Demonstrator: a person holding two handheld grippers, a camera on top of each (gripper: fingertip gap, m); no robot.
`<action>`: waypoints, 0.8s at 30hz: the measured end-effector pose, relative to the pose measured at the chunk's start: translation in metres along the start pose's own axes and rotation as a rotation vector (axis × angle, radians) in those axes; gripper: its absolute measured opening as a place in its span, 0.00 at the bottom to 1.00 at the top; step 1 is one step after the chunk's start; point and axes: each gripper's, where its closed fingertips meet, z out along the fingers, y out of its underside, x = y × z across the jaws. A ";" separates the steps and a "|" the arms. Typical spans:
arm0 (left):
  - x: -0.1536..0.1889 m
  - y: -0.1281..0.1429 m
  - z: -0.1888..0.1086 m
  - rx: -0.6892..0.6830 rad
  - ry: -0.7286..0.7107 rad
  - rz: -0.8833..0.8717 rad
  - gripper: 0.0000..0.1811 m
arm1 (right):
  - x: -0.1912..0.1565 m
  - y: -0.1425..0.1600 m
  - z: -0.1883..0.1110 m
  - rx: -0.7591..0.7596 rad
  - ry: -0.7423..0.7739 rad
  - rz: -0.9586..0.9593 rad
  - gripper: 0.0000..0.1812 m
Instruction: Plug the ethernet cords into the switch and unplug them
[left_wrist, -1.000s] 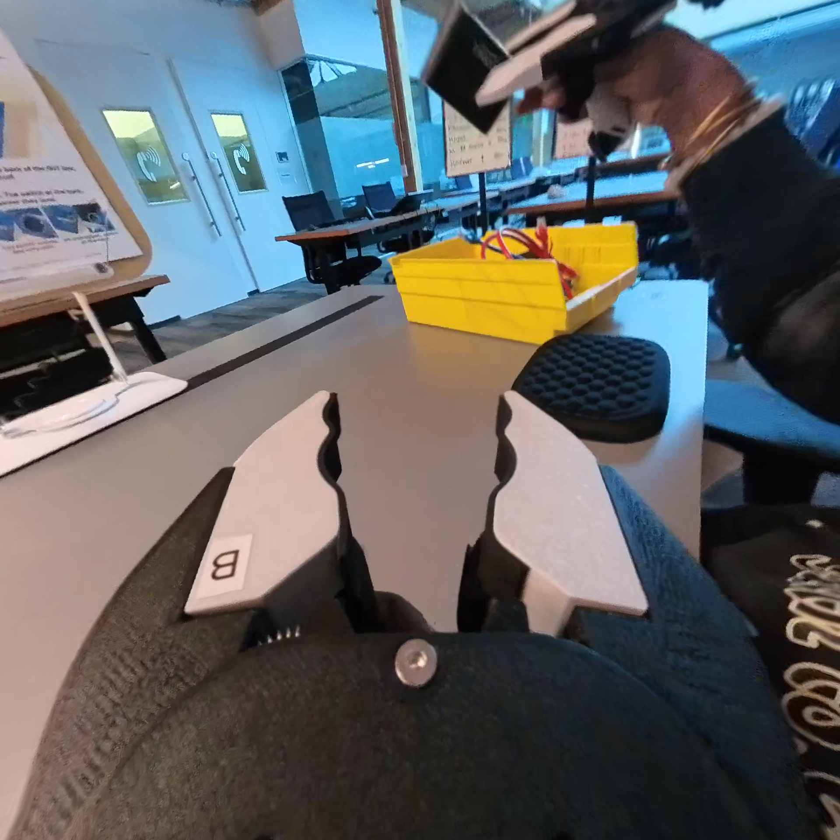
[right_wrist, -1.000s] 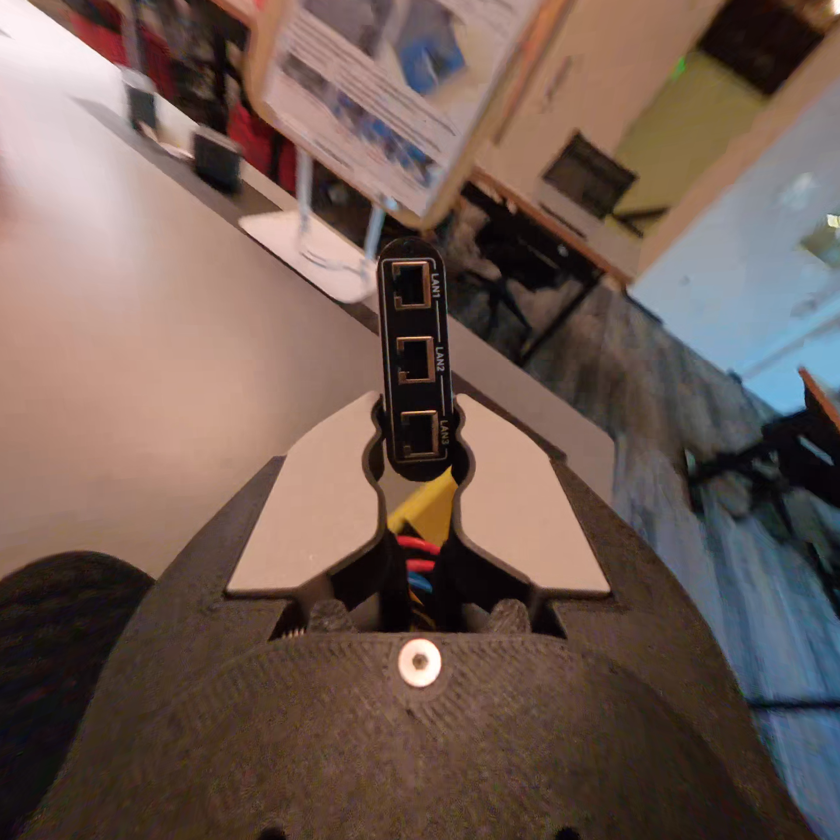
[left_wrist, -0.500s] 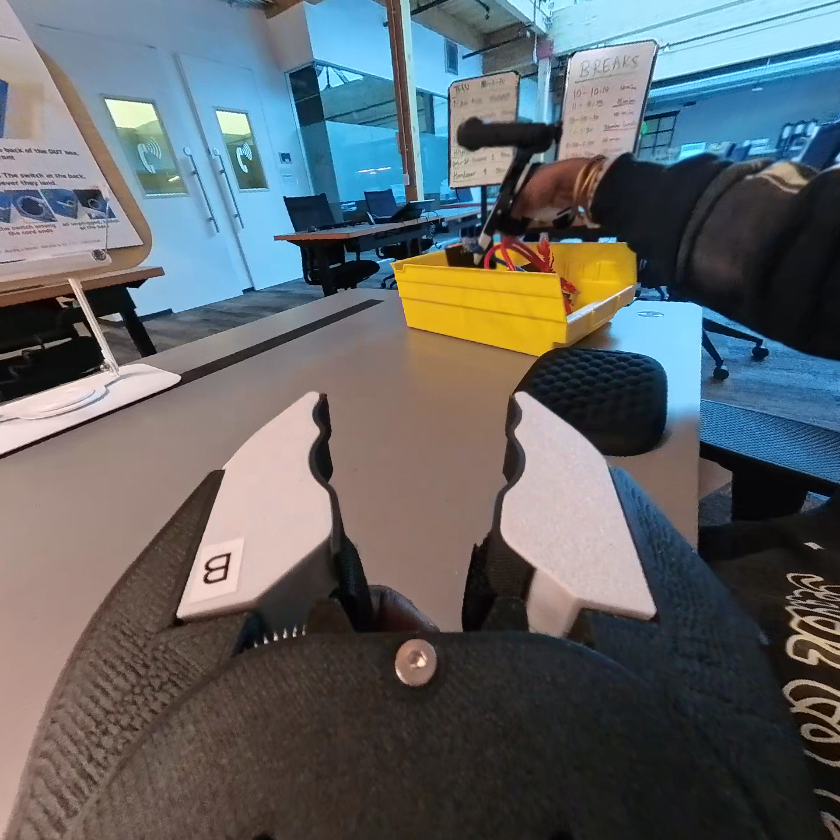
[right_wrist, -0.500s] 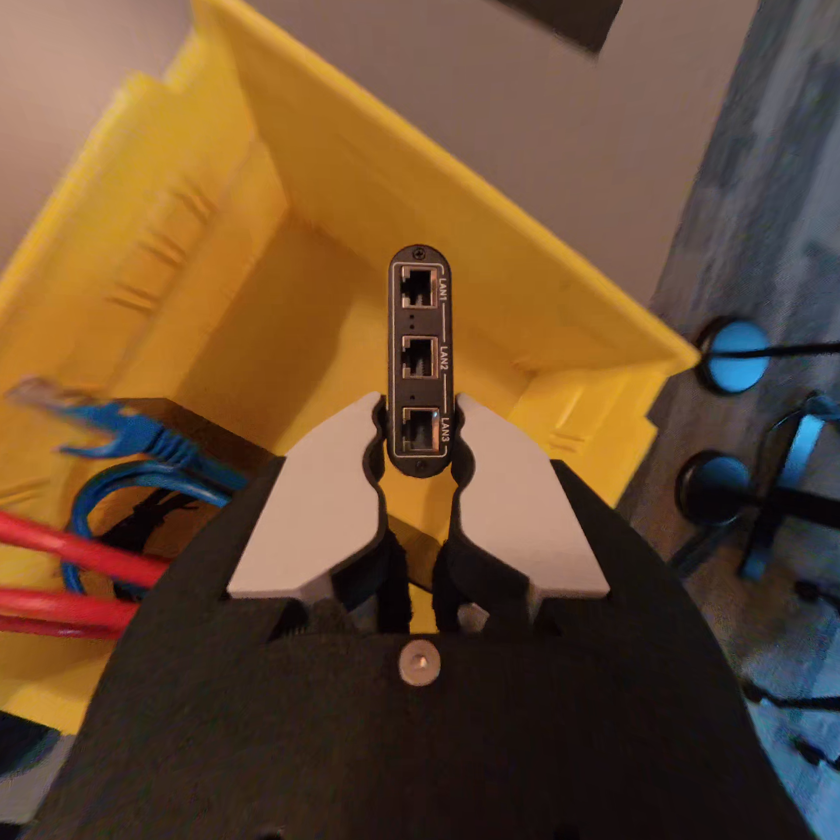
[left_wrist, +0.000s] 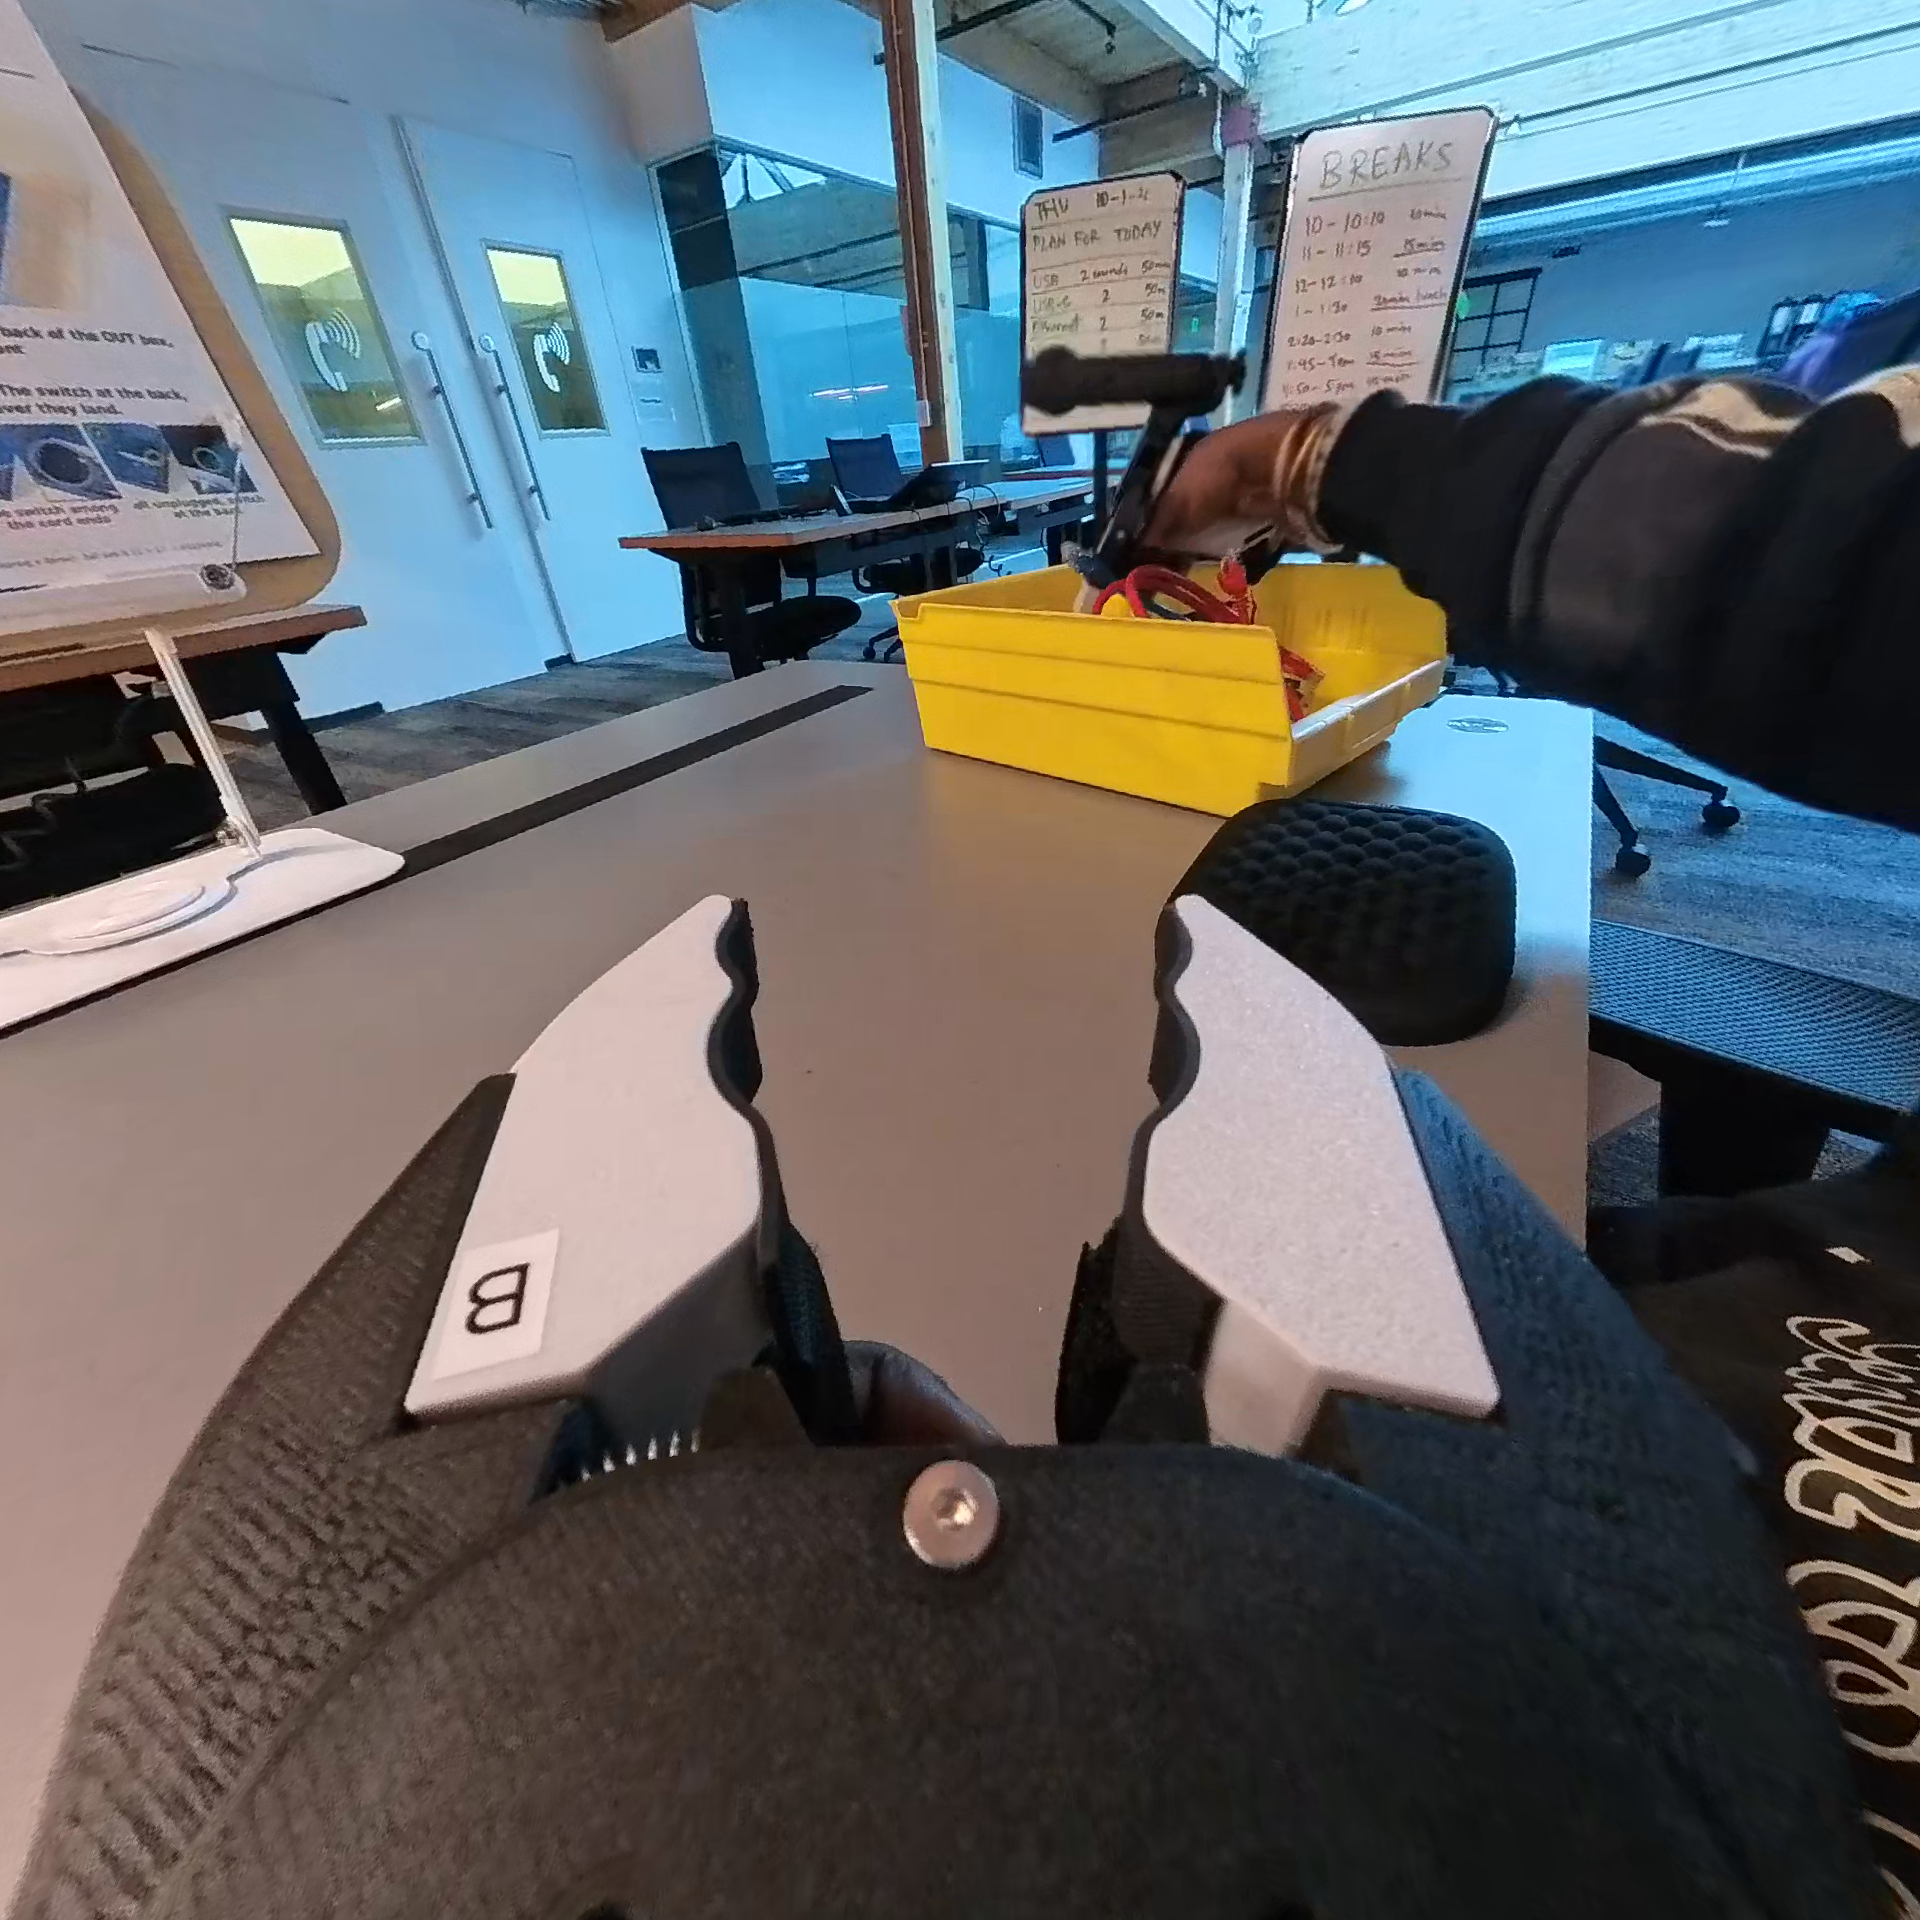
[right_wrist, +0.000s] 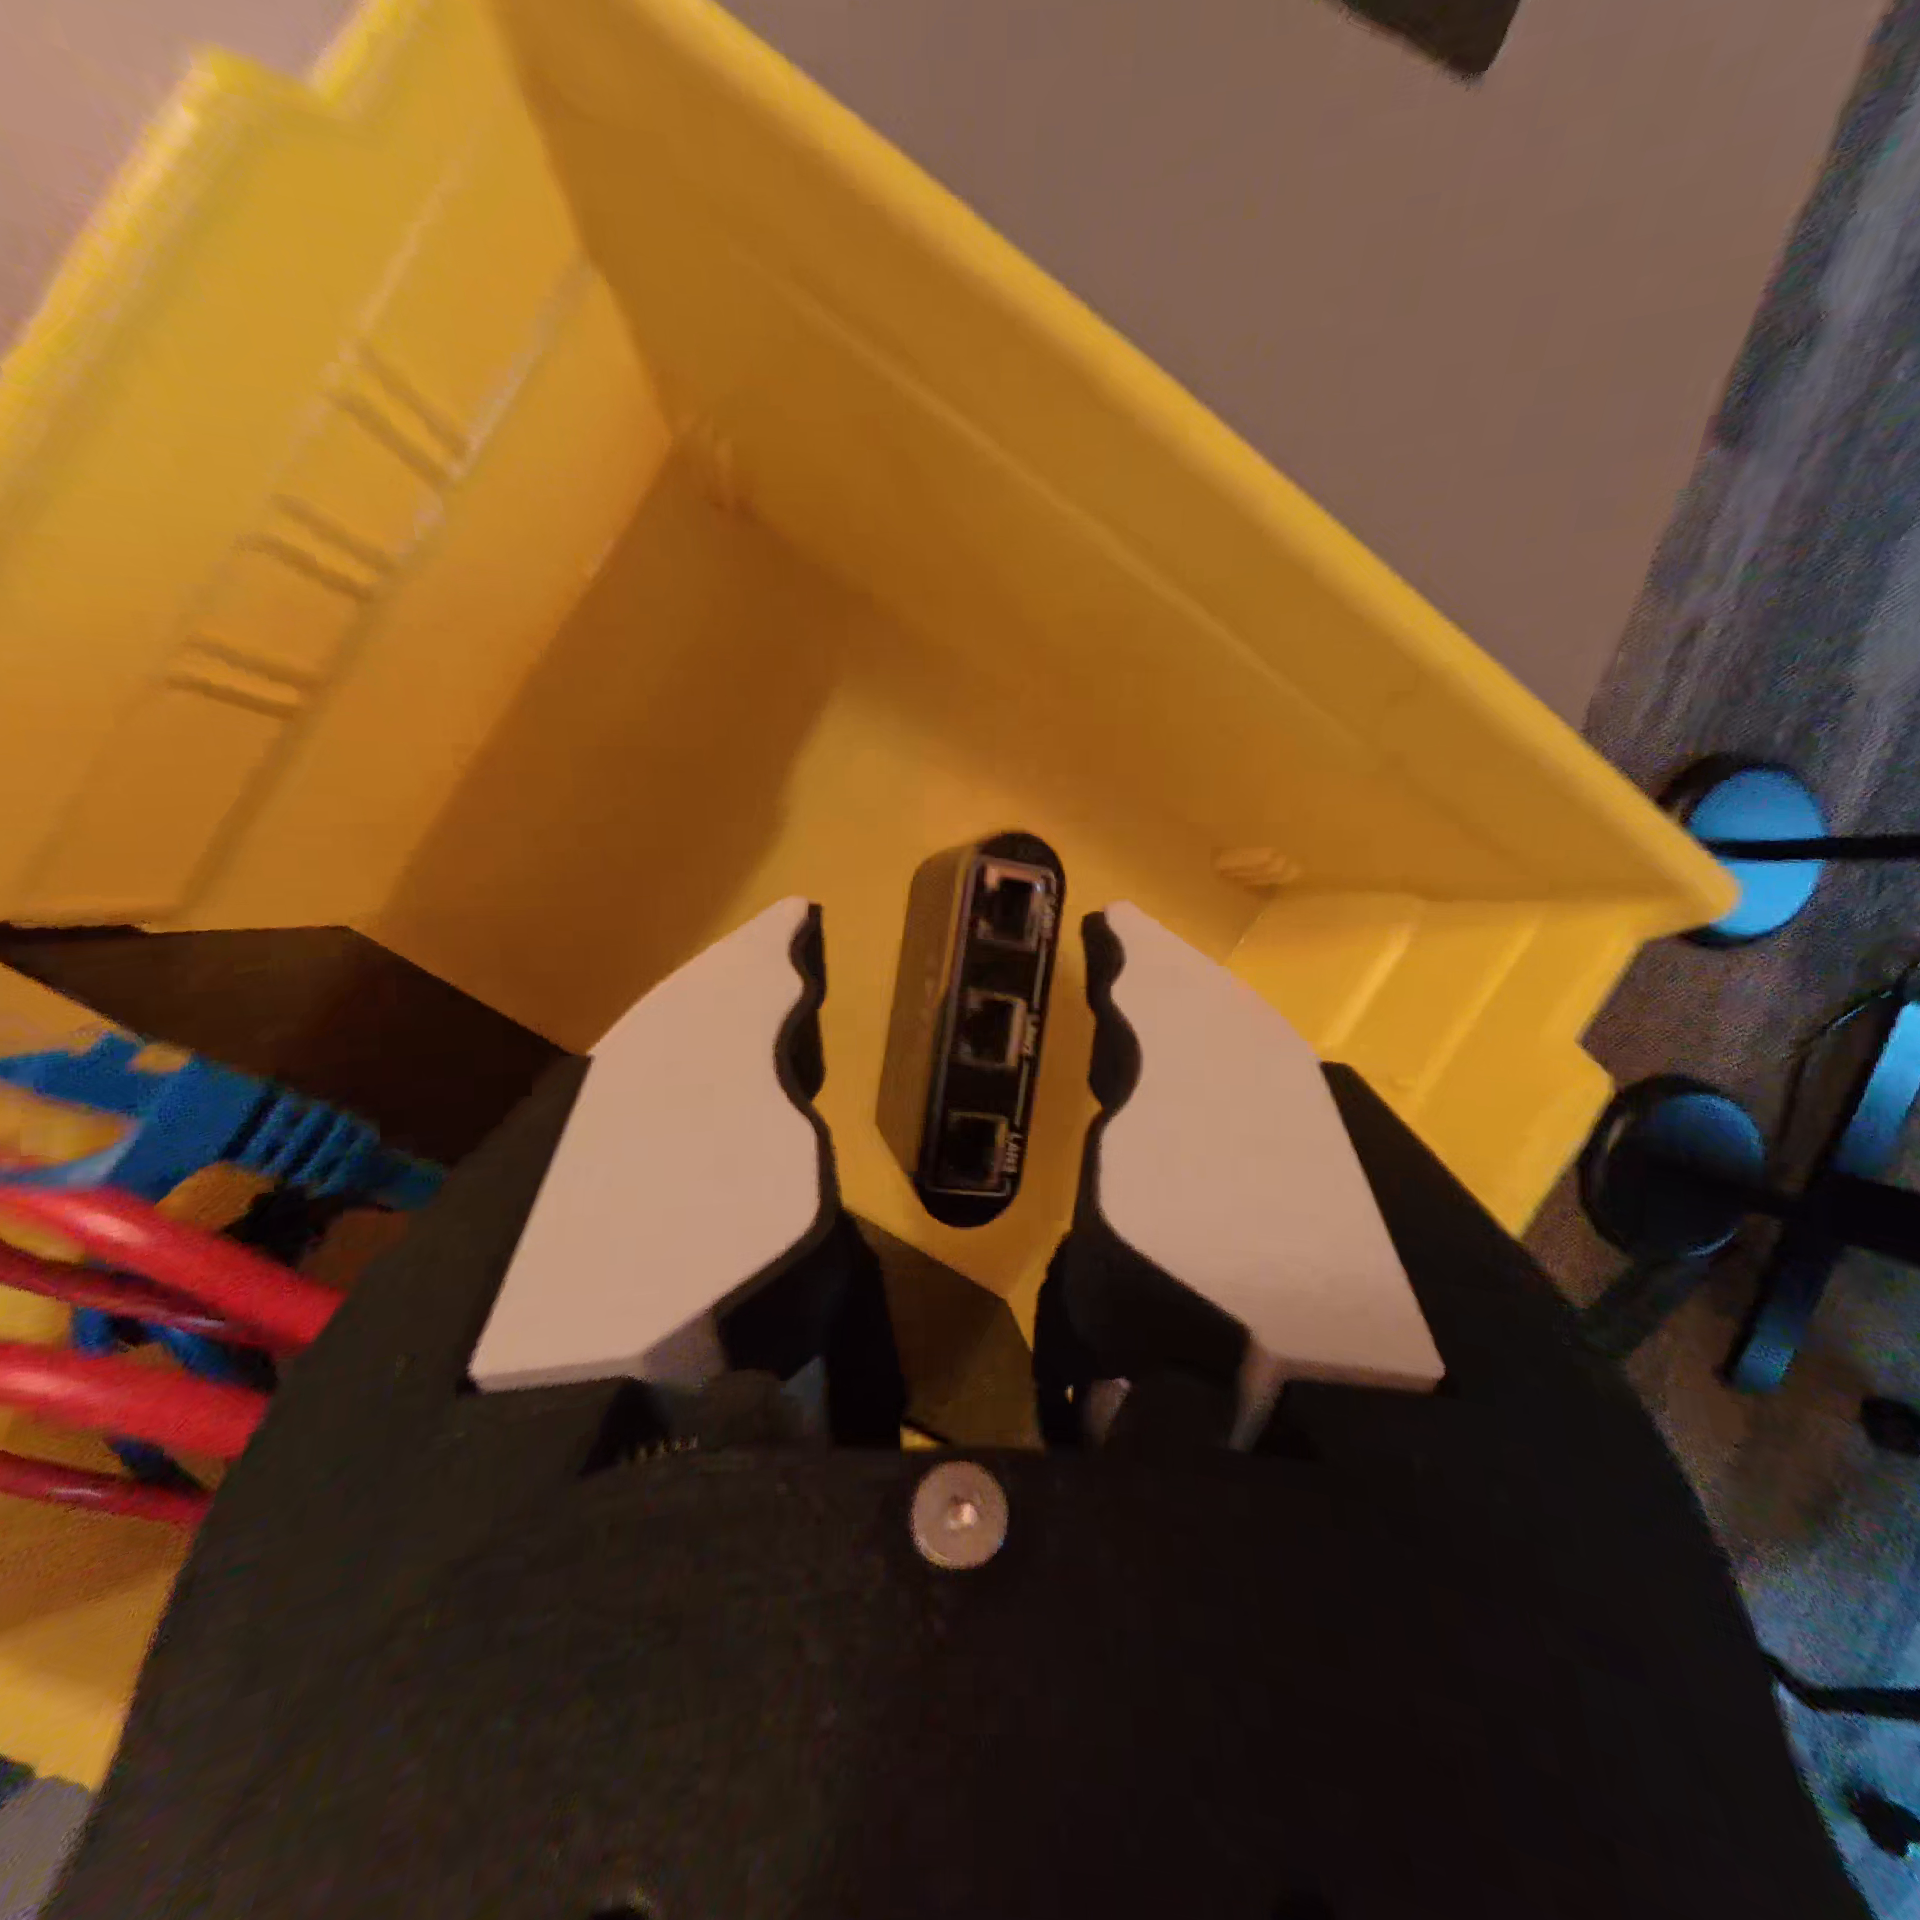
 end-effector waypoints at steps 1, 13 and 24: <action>0.000 0.000 0.000 -0.002 0.001 0.002 0.40 | 0.001 -0.002 -0.007 0.031 0.019 -0.006 0.29; 0.001 -0.001 0.000 0.003 0.009 -0.001 0.40 | -0.005 0.107 -0.124 0.351 0.248 0.158 0.41; 0.002 0.004 0.004 -0.035 0.013 0.013 0.40 | -0.041 0.140 -0.073 0.427 0.123 0.157 0.09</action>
